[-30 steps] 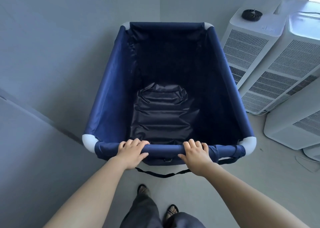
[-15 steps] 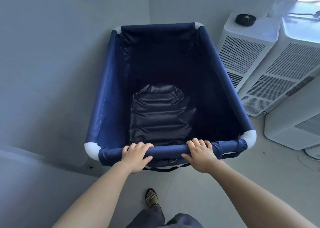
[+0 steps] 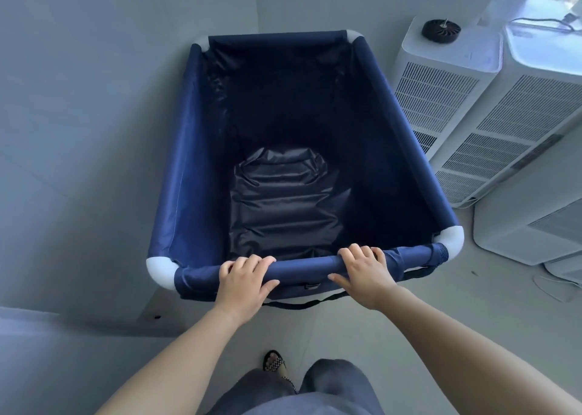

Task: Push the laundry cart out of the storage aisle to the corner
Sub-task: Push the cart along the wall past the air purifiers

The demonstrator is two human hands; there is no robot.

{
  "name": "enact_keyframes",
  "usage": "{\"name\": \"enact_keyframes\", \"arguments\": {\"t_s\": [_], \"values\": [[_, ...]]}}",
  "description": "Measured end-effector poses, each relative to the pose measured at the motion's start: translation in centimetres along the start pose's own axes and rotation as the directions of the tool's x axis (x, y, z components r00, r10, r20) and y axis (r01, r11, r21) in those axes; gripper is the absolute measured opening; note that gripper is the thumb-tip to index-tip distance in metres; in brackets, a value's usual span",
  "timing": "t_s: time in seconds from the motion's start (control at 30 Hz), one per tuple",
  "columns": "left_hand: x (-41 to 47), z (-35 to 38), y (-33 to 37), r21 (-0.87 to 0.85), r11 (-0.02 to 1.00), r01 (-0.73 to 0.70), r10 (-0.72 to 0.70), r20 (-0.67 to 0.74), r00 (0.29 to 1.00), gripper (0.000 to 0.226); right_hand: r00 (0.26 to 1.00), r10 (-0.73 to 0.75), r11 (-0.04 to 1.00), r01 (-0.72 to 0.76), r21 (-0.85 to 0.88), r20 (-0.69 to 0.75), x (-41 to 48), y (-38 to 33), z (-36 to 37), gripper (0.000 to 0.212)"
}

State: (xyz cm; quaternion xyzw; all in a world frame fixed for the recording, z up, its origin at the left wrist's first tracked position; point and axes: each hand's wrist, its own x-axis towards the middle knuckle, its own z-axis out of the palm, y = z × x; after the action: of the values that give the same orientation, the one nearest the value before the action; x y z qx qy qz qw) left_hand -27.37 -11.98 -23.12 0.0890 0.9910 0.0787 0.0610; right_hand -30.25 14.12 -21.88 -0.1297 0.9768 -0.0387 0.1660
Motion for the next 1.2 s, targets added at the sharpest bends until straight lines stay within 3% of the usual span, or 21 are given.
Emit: {"name": "enact_keyframes", "arguments": {"t_s": [0.27,0.47,0.63,0.9,1.2], "values": [[2.1,-0.2,-0.7,0.057,0.998,-0.003,0.0,0.049,0.999,0.046,0.998,-0.049,0.998,0.048,0.048,0.035,2.2,1.1,-0.5,0.048],[4.9,-1.2,-0.4,0.055,0.992,0.112,-0.12,0.174,0.977,0.046,0.985,-0.149,0.985,0.14,0.105,0.082,4.8,2.8,-2.2,0.044],[7.7,-1.9,1.4,0.036,0.981,0.191,-0.194,0.248,0.949,0.047,0.975,-0.188,0.982,0.183,0.055,0.122,6.8,4.5,-3.6,0.05],[10.3,-1.5,3.0,0.058,0.963,0.265,-0.271,0.206,0.94,0.042,0.959,-0.232,0.971,0.239,-0.019,0.164,9.5,4.9,-4.4,0.049],[12.6,-2.6,2.3,0.074,0.957,0.279,-0.289,0.291,0.912,0.043,0.951,-0.248,0.967,0.255,-0.019,0.184,11.4,5.0,-5.0,0.049]]}}
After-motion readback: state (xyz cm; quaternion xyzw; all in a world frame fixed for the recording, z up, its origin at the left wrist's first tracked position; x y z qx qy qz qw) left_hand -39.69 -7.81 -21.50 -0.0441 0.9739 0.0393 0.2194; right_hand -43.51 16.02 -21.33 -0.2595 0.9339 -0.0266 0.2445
